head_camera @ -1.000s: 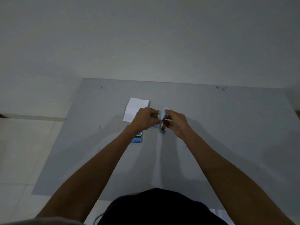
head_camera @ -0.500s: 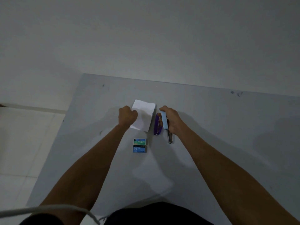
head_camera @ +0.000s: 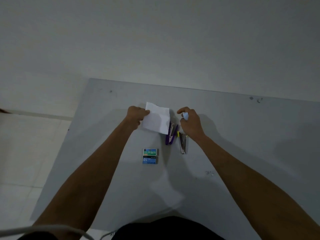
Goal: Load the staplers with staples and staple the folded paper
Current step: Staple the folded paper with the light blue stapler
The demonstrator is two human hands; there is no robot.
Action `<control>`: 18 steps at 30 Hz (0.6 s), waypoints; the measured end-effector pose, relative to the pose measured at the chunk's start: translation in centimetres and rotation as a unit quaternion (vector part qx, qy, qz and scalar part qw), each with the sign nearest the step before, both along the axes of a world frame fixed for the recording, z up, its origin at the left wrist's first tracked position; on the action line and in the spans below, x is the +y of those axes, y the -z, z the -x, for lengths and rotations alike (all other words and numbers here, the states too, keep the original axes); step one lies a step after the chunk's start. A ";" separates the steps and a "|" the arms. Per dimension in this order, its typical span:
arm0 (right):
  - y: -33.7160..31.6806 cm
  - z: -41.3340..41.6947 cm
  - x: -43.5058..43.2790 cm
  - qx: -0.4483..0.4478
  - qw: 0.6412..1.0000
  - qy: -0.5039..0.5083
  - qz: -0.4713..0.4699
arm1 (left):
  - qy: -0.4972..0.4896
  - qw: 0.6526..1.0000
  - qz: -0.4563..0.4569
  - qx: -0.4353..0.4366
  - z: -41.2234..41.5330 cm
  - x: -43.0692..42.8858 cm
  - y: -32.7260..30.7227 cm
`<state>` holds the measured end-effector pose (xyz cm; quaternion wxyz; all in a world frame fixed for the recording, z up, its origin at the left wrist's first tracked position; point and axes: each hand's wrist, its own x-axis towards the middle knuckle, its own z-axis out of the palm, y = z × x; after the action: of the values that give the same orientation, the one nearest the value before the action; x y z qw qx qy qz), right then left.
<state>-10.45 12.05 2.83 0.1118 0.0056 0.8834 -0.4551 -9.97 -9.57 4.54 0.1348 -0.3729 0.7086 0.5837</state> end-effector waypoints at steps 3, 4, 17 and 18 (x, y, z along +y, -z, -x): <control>-1.7 -0.2 0.7 0.090 0.992 -0.076 -0.053 | -0.007 0.999 -0.046 0.006 0.2 0.5 -2.1; -2.1 -0.2 0.8 0.108 0.988 -0.088 -0.062 | -0.008 0.998 -0.064 0.008 0.2 0.6 -2.6; -10.1 -1.6 2.9 -0.026 0.985 0.002 0.173 | 0.063 0.980 -0.099 0.159 -3.2 3.5 -10.1; -10.4 -1.7 2.9 -0.057 0.980 0.011 0.192 | 0.086 0.976 -0.105 0.171 -3.5 3.7 -10.2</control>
<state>-8.73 15.00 13.22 0.1555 0.0200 0.7714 -0.6167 -6.49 -5.89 14.73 0.0996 -0.1889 0.6855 0.6961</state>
